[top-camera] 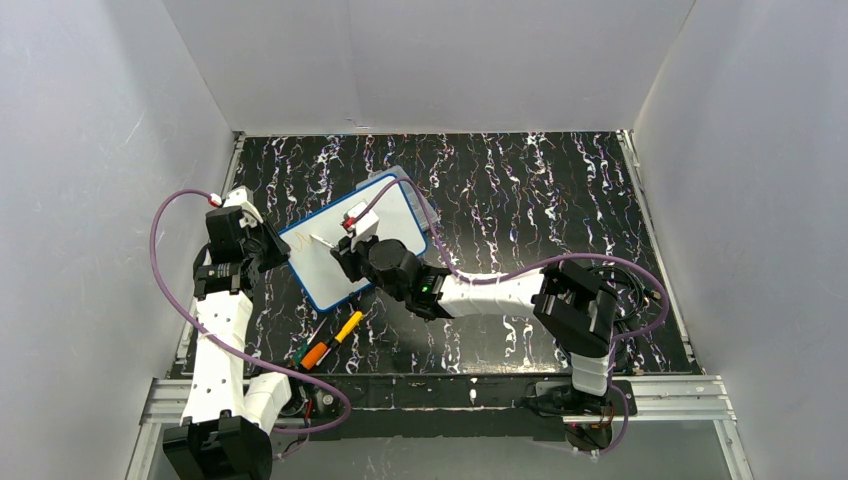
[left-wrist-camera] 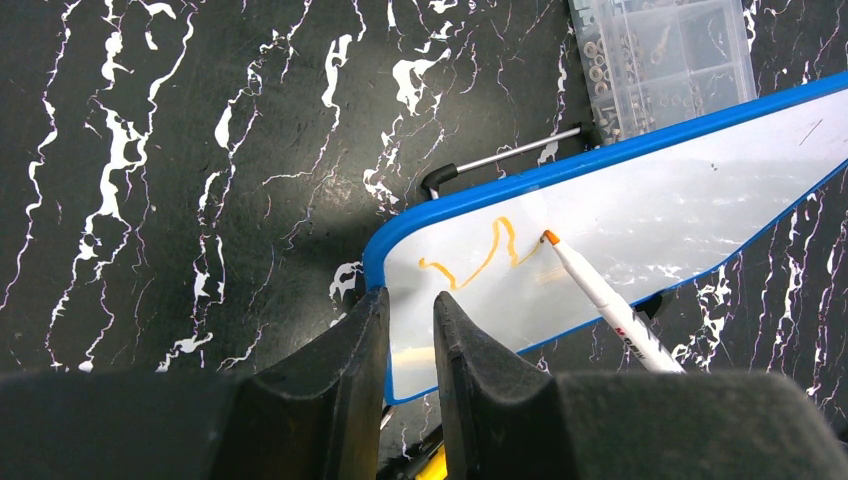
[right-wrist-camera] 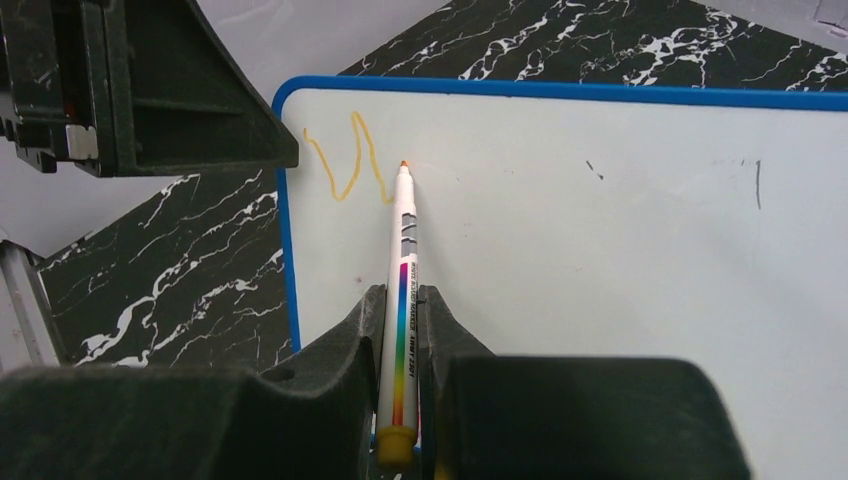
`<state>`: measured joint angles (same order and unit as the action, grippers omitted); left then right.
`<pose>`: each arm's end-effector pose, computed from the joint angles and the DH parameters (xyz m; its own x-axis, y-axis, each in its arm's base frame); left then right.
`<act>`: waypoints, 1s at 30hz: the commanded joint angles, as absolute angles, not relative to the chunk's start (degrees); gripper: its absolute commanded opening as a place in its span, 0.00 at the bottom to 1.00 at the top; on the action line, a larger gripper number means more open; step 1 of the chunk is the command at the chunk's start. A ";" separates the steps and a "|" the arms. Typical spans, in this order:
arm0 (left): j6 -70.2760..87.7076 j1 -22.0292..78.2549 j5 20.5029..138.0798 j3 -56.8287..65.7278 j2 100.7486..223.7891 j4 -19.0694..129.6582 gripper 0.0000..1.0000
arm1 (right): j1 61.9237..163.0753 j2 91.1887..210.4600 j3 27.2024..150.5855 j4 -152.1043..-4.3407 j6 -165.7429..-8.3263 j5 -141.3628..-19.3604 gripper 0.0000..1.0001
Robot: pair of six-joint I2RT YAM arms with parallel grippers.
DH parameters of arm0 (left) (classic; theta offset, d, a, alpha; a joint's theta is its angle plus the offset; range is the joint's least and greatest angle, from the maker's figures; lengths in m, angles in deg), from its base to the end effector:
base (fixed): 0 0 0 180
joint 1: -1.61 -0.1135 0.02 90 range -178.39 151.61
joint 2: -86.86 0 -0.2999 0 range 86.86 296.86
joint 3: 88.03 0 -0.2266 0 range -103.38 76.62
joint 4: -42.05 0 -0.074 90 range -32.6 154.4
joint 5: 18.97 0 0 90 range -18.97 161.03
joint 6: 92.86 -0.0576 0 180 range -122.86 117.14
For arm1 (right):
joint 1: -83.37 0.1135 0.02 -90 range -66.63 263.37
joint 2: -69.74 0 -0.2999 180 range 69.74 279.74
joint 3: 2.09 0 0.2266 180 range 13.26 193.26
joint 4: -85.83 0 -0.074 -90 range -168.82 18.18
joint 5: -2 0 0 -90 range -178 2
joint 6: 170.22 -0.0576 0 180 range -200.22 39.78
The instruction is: Write a sentence on the whiteboard
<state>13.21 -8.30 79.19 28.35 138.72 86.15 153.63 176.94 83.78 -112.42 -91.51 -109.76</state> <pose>0.1662 0.0207 0.3255 -0.4919 -0.3641 -0.7909 -0.1961 0.9314 -0.3068 0.1711 0.4136 0.3107 -0.1645 0.0800 -0.9831 -0.7311 0.6592 0.1760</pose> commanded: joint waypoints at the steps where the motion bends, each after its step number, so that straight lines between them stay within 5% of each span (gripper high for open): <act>1: 13.07 -8.44 79.56 27.66 137.77 86.58 0.22 | 153.60 177.31 87.11 -115.47 -89.98 -112.12 0.01; 17: 13.06 -8.41 79.72 27.68 137.68 86.45 0.25 | 153.59 178.95 89.66 -114.94 -89.19 -112.27 0.01; 30: 11.92 -13.28 86.82 26.38 137.57 82.08 0.64 | 153.60 166.68 82.21 -115.21 -89.87 -108.75 0.01</act>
<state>13.10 -11.05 81.64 28.35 138.39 85.06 153.63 174.76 84.02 -111.88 -90.31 -108.76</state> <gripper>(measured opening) 0.598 0.217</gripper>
